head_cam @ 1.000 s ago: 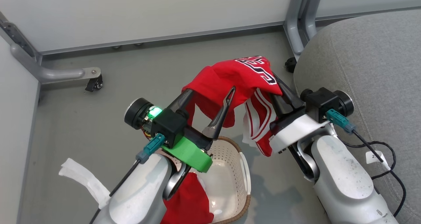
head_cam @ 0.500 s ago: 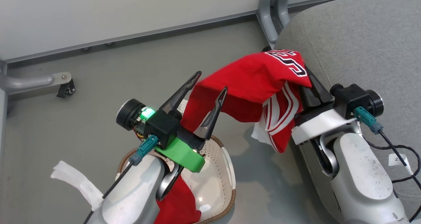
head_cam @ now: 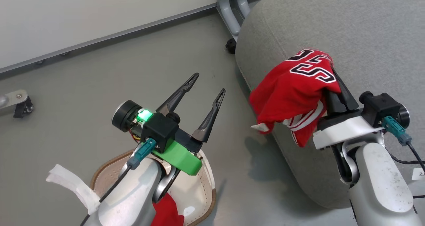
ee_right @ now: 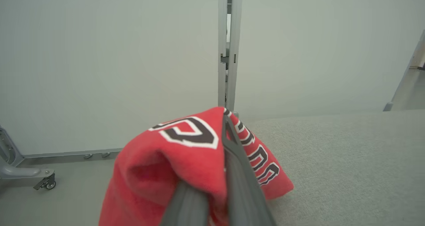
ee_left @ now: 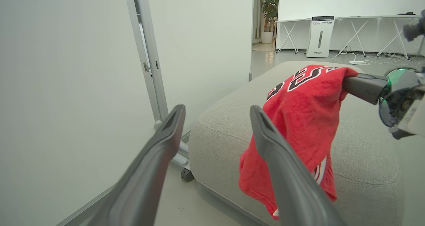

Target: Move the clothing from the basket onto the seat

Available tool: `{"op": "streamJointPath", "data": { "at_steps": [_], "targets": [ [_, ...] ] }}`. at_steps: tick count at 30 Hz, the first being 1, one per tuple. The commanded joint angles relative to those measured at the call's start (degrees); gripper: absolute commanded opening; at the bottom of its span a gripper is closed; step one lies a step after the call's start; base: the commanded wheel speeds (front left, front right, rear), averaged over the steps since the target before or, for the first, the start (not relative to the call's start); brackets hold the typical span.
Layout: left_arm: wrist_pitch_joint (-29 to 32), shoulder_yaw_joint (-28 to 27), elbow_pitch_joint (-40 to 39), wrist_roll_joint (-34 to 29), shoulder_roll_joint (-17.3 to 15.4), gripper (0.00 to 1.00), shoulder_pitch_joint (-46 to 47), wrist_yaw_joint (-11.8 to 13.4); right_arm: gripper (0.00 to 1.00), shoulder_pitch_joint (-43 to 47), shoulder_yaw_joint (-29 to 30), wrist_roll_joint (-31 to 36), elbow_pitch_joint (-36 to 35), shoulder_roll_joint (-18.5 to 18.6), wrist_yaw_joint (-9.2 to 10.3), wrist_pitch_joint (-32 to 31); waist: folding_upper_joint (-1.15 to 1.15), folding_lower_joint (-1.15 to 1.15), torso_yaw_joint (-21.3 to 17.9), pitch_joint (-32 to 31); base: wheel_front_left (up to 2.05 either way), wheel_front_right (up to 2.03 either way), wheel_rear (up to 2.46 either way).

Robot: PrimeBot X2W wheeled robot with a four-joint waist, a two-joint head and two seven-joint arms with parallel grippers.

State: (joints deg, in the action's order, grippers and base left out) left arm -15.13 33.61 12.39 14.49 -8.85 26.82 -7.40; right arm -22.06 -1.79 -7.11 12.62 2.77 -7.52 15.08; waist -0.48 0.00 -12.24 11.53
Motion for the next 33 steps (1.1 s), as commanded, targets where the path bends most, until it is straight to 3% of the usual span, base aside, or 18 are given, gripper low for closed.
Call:
{"op": "streamJointPath", "data": {
  "at_steps": [1, 9, 17, 25, 33],
  "targets": [
    [-0.05, 0.01, -0.22, -0.19, -0.56, 1.0, -0.08, -0.15, 0.0, 0.91, 0.71, -0.21, -0.54, 0.21, 0.06, 0.14, 0.48, 0.0, -2.5, 1.01, 0.0, 0.0, 0.0],
    [-0.05, 0.51, -0.15, -0.43, -1.21, 1.0, 0.26, -0.14, 0.0, 4.21, 4.36, -1.31, -2.35, 0.16, 0.05, 0.14, 0.48, 0.0, -6.17, 2.14, 0.0, 0.0, 0.0],
    [-0.05, 0.99, -0.4, -0.74, -1.07, 1.0, 0.8, -0.15, 0.0, 4.09, 5.85, -3.4, -4.48, 0.19, 0.05, 0.14, 0.48, 0.0, -7.03, 3.17, 0.0, 0.0, 0.0],
    [-0.05, 2.12, -0.88, -0.8, -1.7, 1.0, 2.64, -0.15, 0.0, -3.18, 7.54, -1.91, -5.33, 0.2, 0.05, 0.14, 0.48, 0.0, -6.26, 6.72, 0.0, 0.0, 0.0],
    [-0.04, 3.6, -2.14, -1.09, -3.15, 1.0, 5.9, -0.15, 0.0, -15.76, 12.13, 3.09, -5.16, 0.19, 0.06, 0.14, 0.48, 0.0, -4.46, 14.56, 0.0, 0.0, 0.0]
  ]
}}
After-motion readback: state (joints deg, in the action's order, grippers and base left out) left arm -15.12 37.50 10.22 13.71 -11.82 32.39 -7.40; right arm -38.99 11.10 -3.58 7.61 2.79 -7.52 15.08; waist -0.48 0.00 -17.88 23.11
